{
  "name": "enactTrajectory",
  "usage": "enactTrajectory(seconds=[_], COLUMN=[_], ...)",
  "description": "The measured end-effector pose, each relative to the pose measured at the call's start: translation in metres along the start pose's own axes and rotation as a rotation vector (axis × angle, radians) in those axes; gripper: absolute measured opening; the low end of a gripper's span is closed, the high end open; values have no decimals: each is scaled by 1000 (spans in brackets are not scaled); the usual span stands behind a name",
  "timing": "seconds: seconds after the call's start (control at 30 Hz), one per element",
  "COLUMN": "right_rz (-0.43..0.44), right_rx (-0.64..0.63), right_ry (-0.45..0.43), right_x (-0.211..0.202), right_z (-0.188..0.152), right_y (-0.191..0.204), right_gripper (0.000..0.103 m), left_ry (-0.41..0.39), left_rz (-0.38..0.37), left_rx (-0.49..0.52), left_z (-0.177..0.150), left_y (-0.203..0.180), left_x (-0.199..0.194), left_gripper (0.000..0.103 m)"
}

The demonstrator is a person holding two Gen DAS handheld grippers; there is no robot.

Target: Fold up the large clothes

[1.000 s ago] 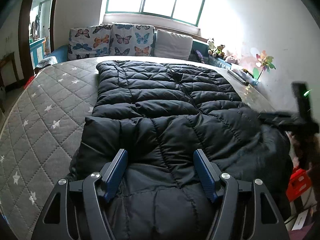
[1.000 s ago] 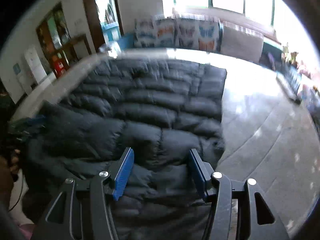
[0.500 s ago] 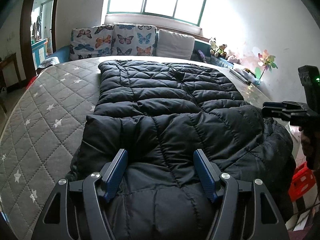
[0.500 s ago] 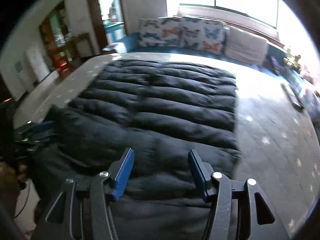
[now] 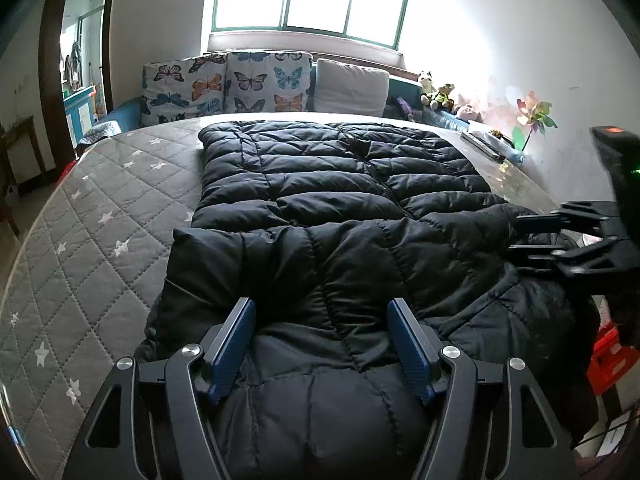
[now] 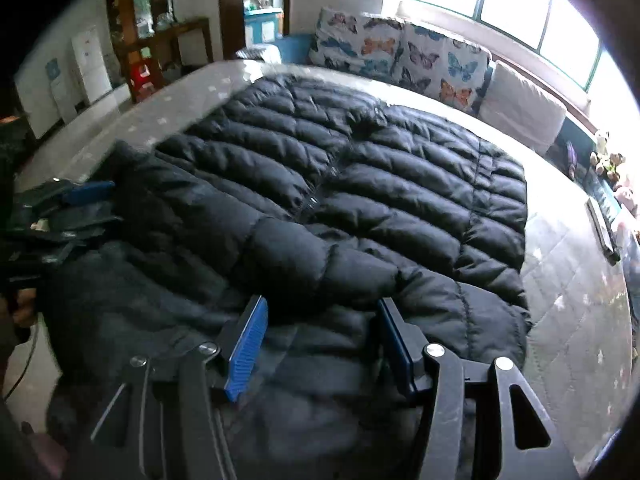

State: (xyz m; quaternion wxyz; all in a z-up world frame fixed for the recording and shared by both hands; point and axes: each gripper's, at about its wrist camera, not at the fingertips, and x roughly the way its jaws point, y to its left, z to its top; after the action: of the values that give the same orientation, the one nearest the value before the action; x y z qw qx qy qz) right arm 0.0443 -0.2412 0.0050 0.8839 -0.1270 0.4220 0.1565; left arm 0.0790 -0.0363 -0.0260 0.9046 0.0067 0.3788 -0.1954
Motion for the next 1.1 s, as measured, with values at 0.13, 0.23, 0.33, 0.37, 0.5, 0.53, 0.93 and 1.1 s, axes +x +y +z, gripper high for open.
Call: enactTrajectory(seconds=[0.13,0.23,0.33,0.37,0.5,0.53,0.93,1.1], right_rz=[30,34,16,11,42,42,16,30], right_rx=[-24,-11,-31,-37,-22,-6,-7,18], right_ry=[-9,17,-3,-2,-2,-22,-9,7], right_x=[-12,6,14,13,-10,-17,-13,4], right_z=[-19,-37,-44,-43,-33,-33,-38,-46], right_y=[11,12,18,19,9,5,-3,-6], right_gripper=[61,61,61,61,61,61,62,63], left_ry=[-4,-8,-4,-2,-2,-3,3,1], left_rz=[10,17,46,54,59,61,77,80], left_rx=[4,14,42,52,55,55,78,86], left_z=[-1,-2,-3,-4,-4,-4,-3,-4], left_y=[-1,-2,-7,-9,-7,-8,-9,-10], left_x=[0,1,3,3,4,4,7,8], left_gripper=[73,73,73,73,73,73,73,73])
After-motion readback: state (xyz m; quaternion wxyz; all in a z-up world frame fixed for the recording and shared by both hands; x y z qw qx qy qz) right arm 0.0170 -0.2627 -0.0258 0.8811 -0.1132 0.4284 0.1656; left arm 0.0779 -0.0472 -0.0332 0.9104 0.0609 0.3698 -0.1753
